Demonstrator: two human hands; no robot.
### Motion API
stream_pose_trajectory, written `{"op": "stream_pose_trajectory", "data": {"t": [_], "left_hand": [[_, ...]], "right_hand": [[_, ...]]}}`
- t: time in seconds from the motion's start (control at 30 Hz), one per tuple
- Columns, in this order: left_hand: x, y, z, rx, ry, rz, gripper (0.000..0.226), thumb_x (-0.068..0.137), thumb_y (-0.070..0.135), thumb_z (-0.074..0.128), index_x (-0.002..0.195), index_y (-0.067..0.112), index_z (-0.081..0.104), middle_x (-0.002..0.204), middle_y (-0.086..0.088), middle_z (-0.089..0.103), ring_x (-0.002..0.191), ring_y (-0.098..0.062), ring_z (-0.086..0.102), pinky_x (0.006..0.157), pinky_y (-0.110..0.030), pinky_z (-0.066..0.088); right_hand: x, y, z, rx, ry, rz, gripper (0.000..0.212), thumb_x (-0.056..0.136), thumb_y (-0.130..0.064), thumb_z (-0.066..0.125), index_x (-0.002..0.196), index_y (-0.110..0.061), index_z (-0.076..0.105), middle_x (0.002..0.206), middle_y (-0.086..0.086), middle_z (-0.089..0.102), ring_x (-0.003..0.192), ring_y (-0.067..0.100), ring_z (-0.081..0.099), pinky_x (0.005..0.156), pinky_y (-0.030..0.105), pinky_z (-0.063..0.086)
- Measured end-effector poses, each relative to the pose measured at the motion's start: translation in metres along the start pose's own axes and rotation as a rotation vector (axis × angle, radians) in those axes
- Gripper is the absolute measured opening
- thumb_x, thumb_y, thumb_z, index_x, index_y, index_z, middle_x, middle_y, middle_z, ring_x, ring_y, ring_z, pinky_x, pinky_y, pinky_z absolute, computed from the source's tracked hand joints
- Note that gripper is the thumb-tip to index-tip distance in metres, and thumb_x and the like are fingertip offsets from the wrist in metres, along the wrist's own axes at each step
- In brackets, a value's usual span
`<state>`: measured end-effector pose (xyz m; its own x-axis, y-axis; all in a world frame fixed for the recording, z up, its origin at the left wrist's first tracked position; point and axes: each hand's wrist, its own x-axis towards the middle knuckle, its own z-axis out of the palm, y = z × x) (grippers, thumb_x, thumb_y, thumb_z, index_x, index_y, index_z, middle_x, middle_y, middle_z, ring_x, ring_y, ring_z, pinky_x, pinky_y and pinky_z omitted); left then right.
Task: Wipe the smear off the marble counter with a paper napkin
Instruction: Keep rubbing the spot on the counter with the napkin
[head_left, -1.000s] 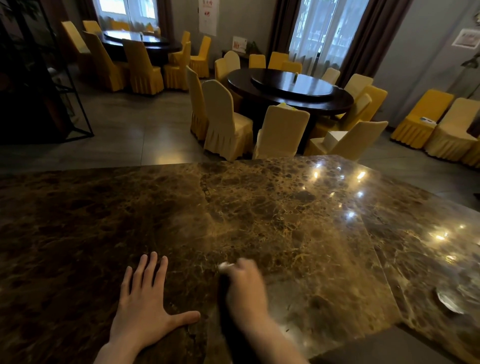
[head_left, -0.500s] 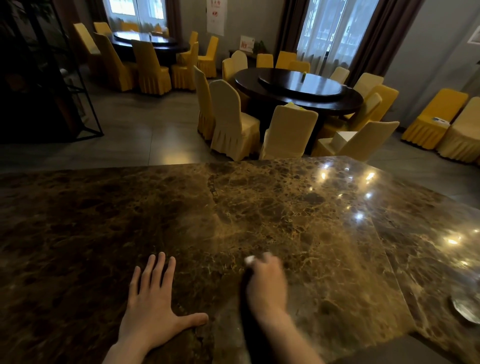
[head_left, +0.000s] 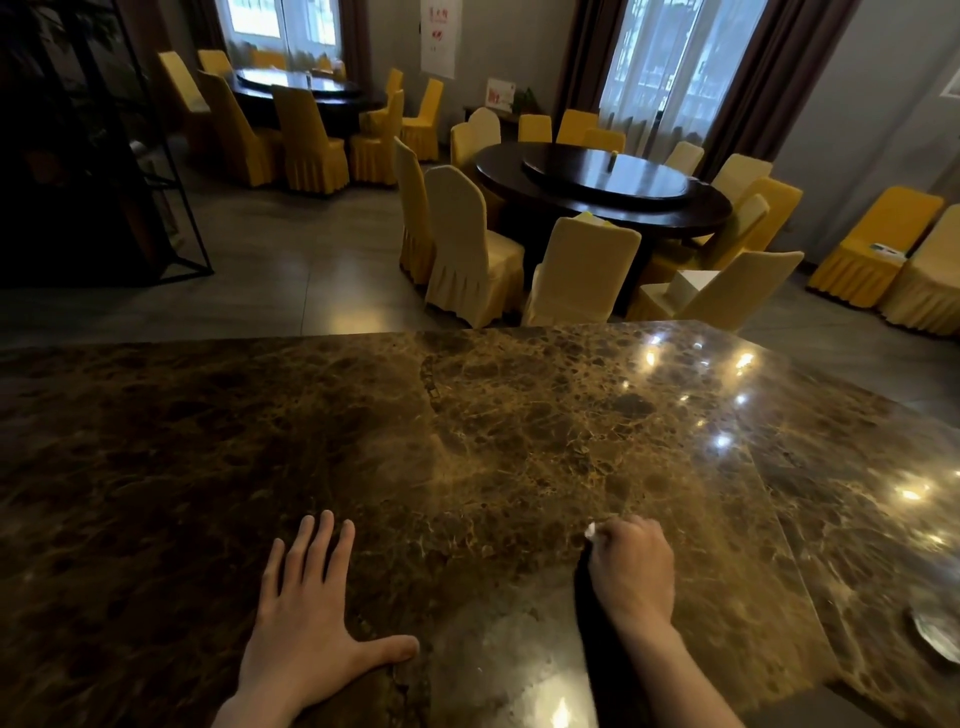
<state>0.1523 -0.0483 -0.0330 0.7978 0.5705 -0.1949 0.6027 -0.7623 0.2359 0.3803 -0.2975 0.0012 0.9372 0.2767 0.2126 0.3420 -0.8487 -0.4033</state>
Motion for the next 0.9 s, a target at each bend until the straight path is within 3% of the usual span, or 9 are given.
{"op": "stream_pose_trajectory", "data": {"t": [0.17, 0.3, 0.4, 0.53, 0.73, 0.9], "left_hand": [[0.000, 0.000, -0.001, 0.000, 0.001, 0.003, 0.156, 0.039, 0.119, 0.022, 0.154, 0.027, -0.029, 0.165, 0.004, -0.035, 0.149, -0.017, -0.039, 0.128, -0.051, -0.018], [0.001, -0.001, 0.000, 0.008, -0.015, -0.002, 0.156, 0.038, 0.119, 0.021, 0.152, 0.028, -0.032, 0.165, 0.004, -0.036, 0.149, -0.017, -0.039, 0.128, -0.050, -0.017], [0.001, -0.001, 0.001, -0.004, 0.011, 0.004, 0.156, 0.038, 0.119, 0.022, 0.153, 0.028, -0.030, 0.166, 0.004, -0.034, 0.149, -0.017, -0.039, 0.129, -0.051, -0.016], [0.001, -0.002, 0.002, 0.002, 0.030, 0.002, 0.156, 0.038, 0.119, 0.021, 0.154, 0.028, -0.029, 0.165, 0.005, -0.035, 0.149, -0.016, -0.040, 0.129, -0.050, -0.016], [0.000, -0.002, 0.002, -0.011, 0.055, 0.013, 0.155, 0.040, 0.119, 0.022, 0.157, 0.028, -0.024, 0.168, 0.003, -0.030, 0.151, -0.016, -0.036, 0.130, -0.051, -0.013], [-0.004, 0.001, -0.003, -0.009, 0.037, 0.022, 0.156, 0.042, 0.118, 0.022, 0.161, 0.025, -0.016, 0.170, 0.000, -0.025, 0.153, -0.019, -0.031, 0.130, -0.053, -0.011]], "right_hand": [[-0.048, -0.083, 0.029, 0.150, -0.080, -0.264, 0.014, 0.093, -0.019, 0.064, 0.084, -0.023, 0.074, 0.085, -0.011, 0.066, 0.083, 0.005, 0.046, 0.072, 0.016, 0.036], [-0.067, -0.100, 0.038, 0.164, -0.276, -0.525, 0.025, 0.085, -0.003, 0.065, 0.097, -0.022, 0.076, 0.094, -0.010, 0.071, 0.088, 0.009, 0.051, 0.070, 0.022, 0.048], [-0.042, -0.067, 0.018, 0.180, -0.226, -0.384, 0.029, 0.078, 0.000, 0.075, 0.091, -0.024, 0.078, 0.091, -0.006, 0.073, 0.086, 0.011, 0.059, 0.074, 0.028, 0.052], [-0.002, -0.010, -0.003, 0.129, -0.114, -0.089, 0.035, 0.075, 0.007, 0.068, 0.084, -0.024, 0.080, 0.082, 0.001, 0.072, 0.082, 0.021, 0.063, 0.071, 0.034, 0.050], [-0.033, -0.015, -0.002, 0.117, -0.131, -0.177, 0.035, 0.073, 0.009, 0.070, 0.082, -0.024, 0.078, 0.078, -0.008, 0.070, 0.077, 0.010, 0.059, 0.063, 0.019, 0.042], [-0.074, -0.035, -0.021, 0.466, -0.318, -0.189, 0.027, 0.081, -0.002, 0.078, 0.087, -0.028, 0.079, 0.081, -0.018, 0.074, 0.082, -0.003, 0.067, 0.075, 0.020, 0.057]]}}
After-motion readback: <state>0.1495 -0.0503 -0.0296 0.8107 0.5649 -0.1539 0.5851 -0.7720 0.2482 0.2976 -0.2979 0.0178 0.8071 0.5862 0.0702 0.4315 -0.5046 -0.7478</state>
